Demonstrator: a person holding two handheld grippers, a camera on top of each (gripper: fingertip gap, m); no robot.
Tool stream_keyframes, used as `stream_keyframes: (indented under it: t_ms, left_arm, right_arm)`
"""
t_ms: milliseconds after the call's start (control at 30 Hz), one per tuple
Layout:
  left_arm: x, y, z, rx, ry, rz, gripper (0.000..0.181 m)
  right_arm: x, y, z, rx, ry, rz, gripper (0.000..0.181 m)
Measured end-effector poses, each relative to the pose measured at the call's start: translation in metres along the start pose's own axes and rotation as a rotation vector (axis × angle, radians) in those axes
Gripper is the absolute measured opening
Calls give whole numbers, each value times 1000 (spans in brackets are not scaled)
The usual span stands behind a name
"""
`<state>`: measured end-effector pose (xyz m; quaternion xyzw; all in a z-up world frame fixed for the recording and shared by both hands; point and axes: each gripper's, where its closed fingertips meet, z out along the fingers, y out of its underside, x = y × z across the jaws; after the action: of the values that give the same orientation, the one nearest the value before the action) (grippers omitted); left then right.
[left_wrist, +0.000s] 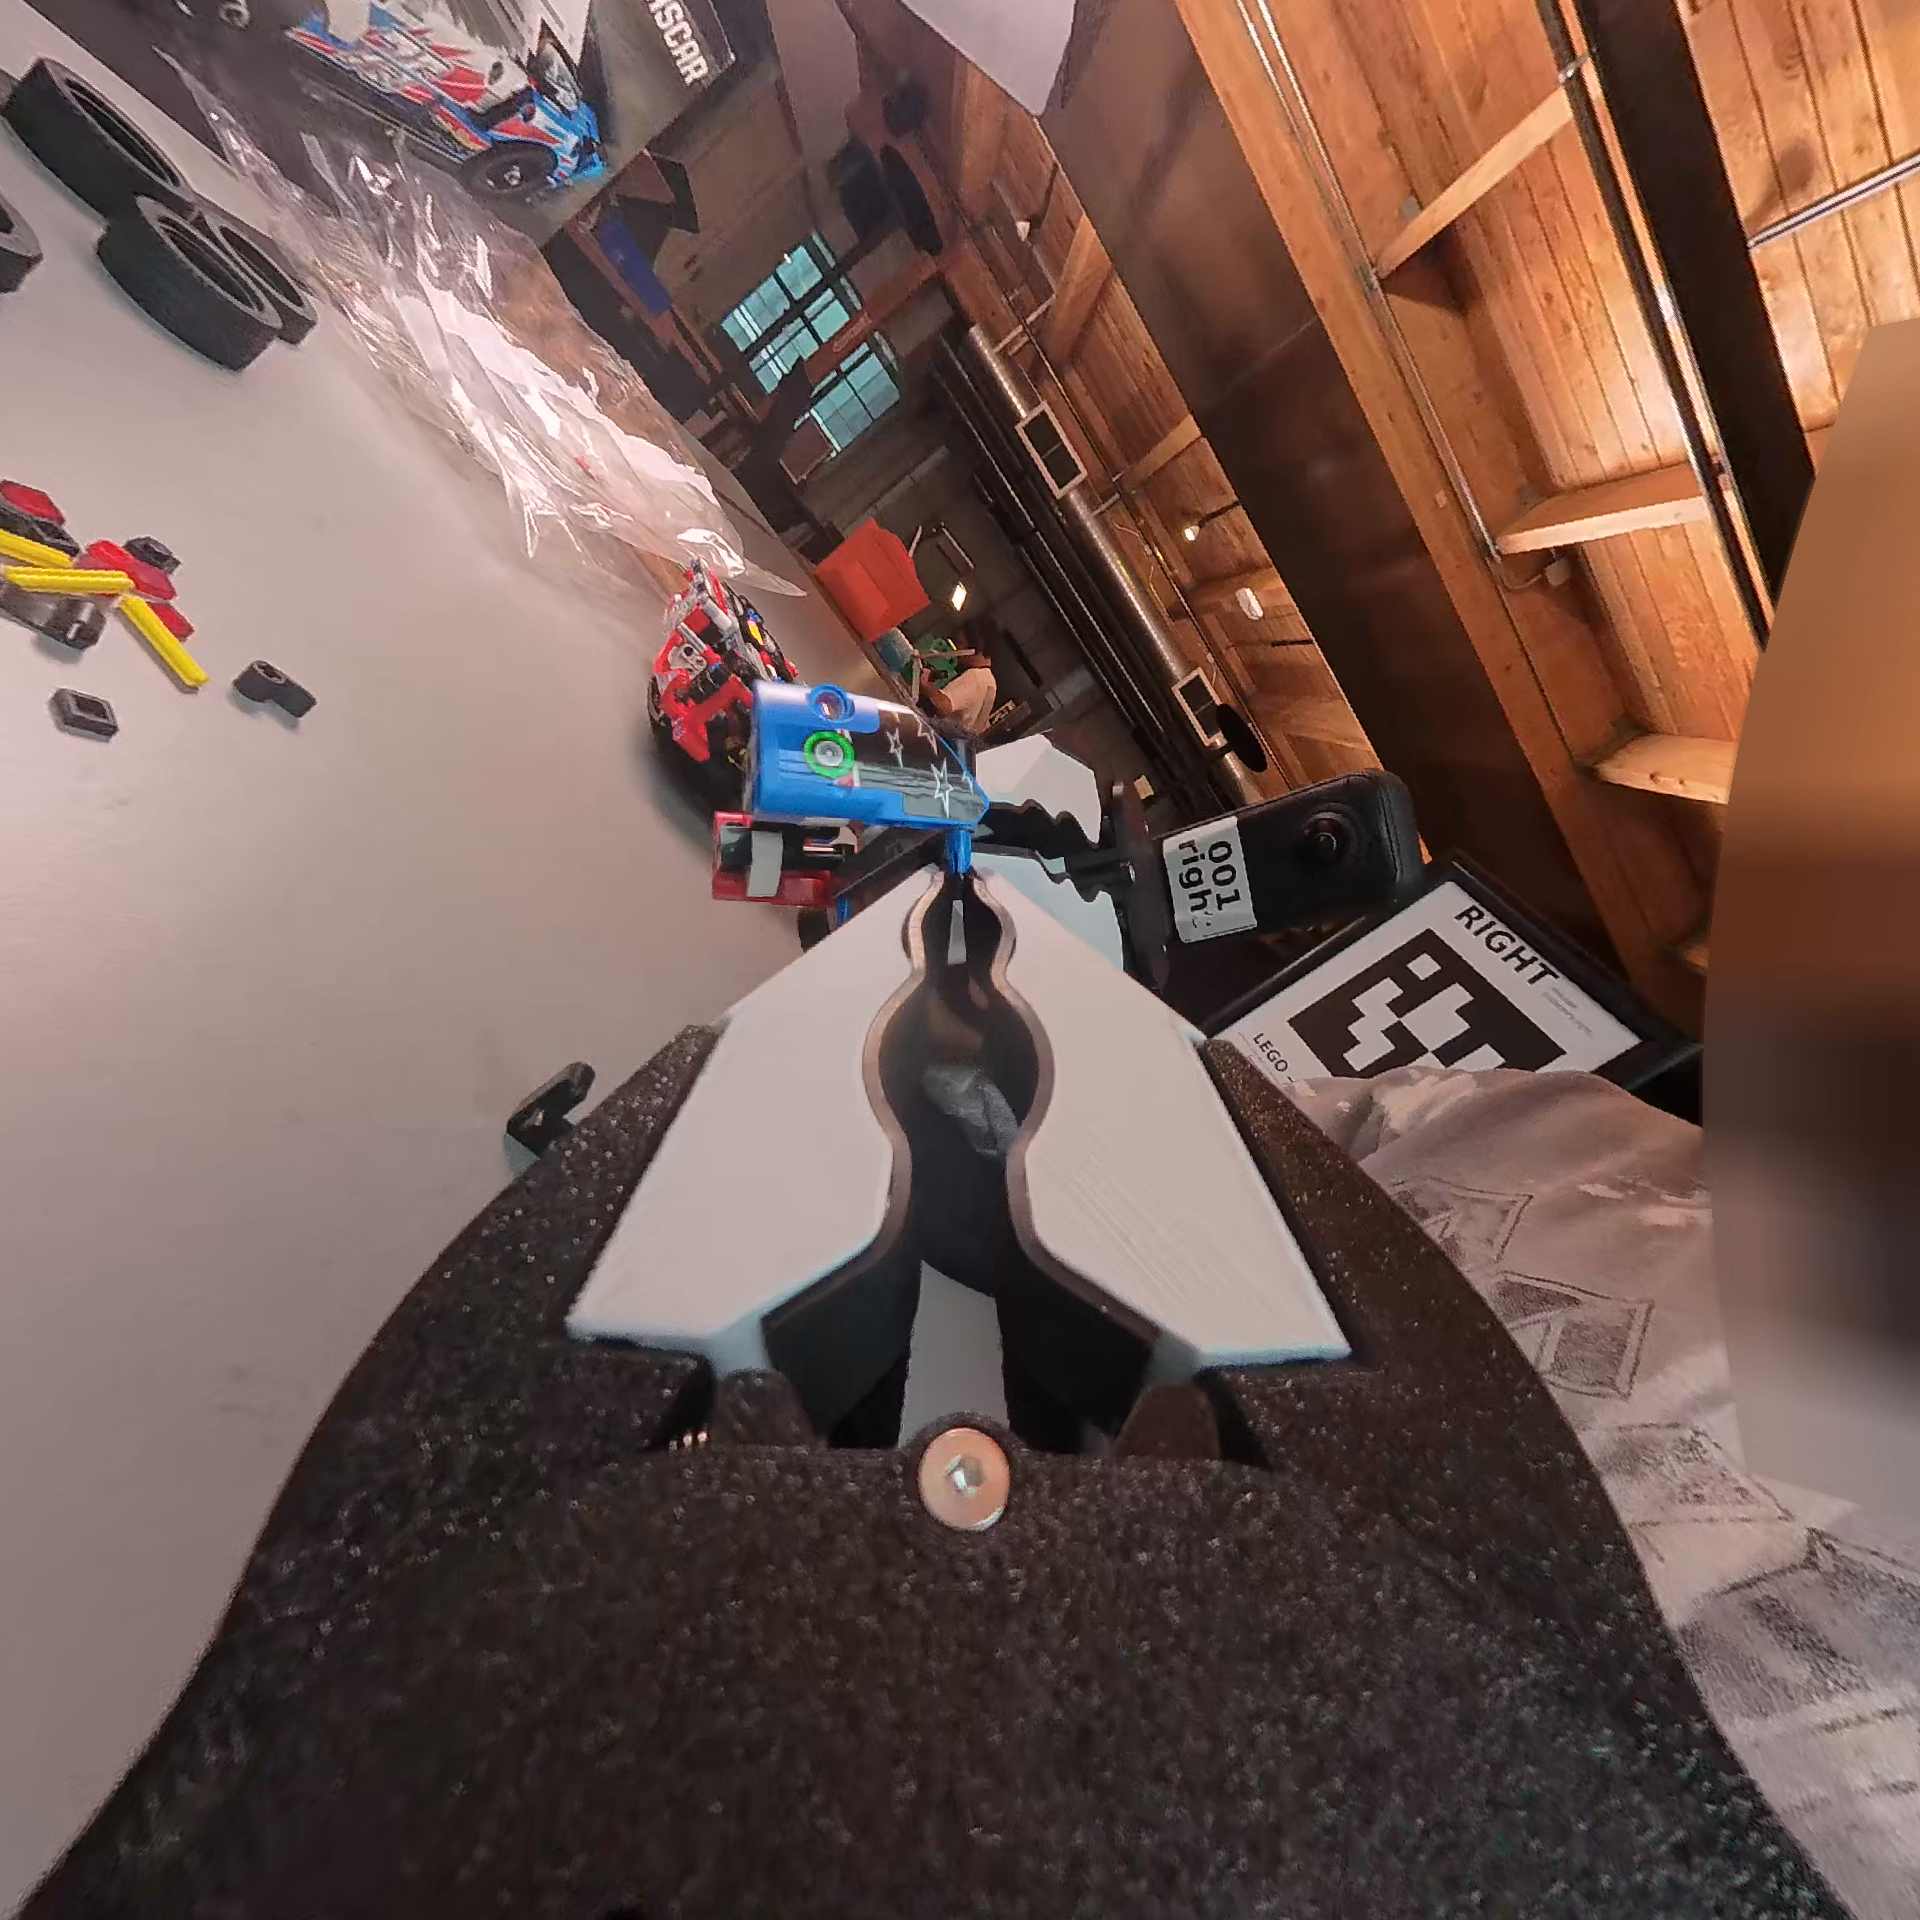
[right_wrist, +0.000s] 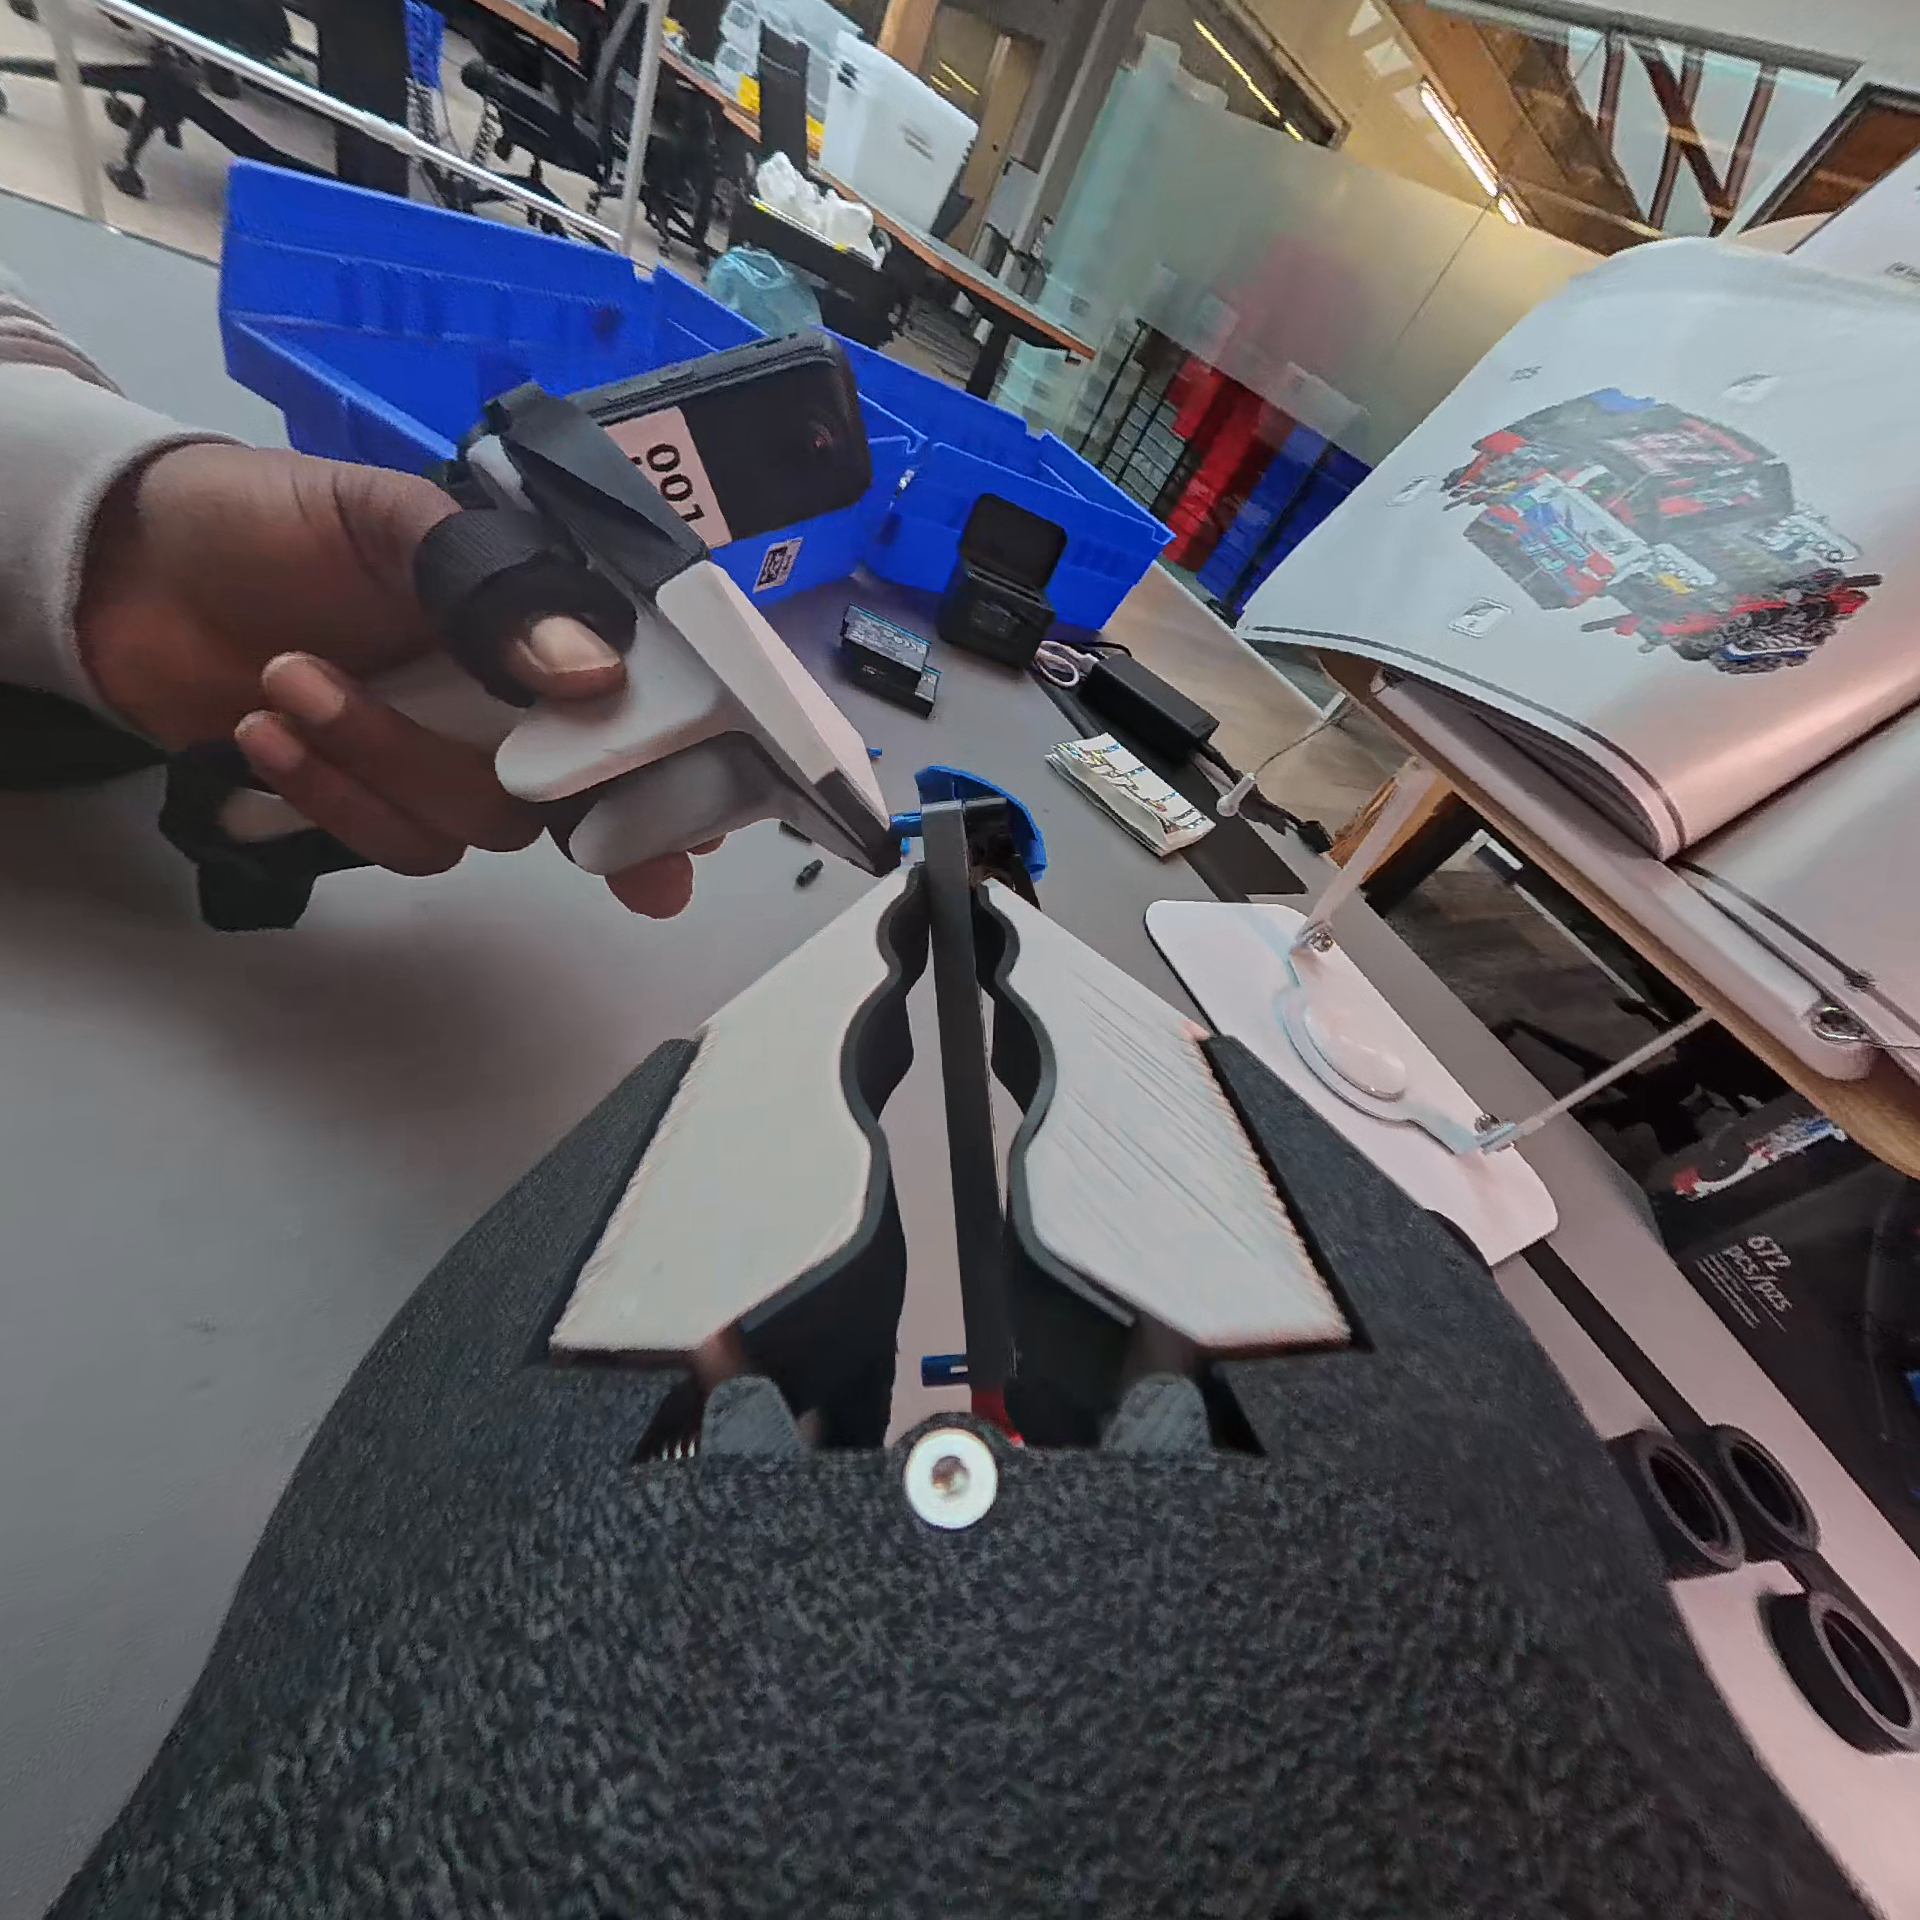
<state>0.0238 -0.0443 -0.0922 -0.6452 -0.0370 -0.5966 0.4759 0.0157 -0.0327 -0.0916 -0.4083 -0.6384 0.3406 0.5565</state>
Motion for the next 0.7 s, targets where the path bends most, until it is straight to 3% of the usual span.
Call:
stream_keyframes:
  t_ms: [167, 233, 267, 367, 567, 633, 700]
  left_arm:
    - [-9, 0, -3, 20, -30, -17, 0]
    - [-17, 16, -4, -21, -55, -42, 0]
    - [-19, 19, -5, -17, -48, -81, 0]
    - [-15, 2, -4, -2, -54, -6, 0]
    - [-9, -5, -4, 23, -60, 61, 2]
    - [-7, -9, -5, 42, -39, 29, 25]
    - [-7, -13, -4, 67, -42, 23, 24]
  right_arm:
    - [5, 5, 5, -49, 50, -37, 7]
    - [54, 4, -11, -48, 228, 3, 6]
    - [57, 0, -15, -31, 198, 32, 6]
    - [10, 3, 0, -58, 116, -112, 6]
    - [19, 3, 1, -56, 113, -70, 6]
    - [14, 5, 3, -70, 111, -101, 6]
    - [8, 6, 6, -84, 112, -131, 7]
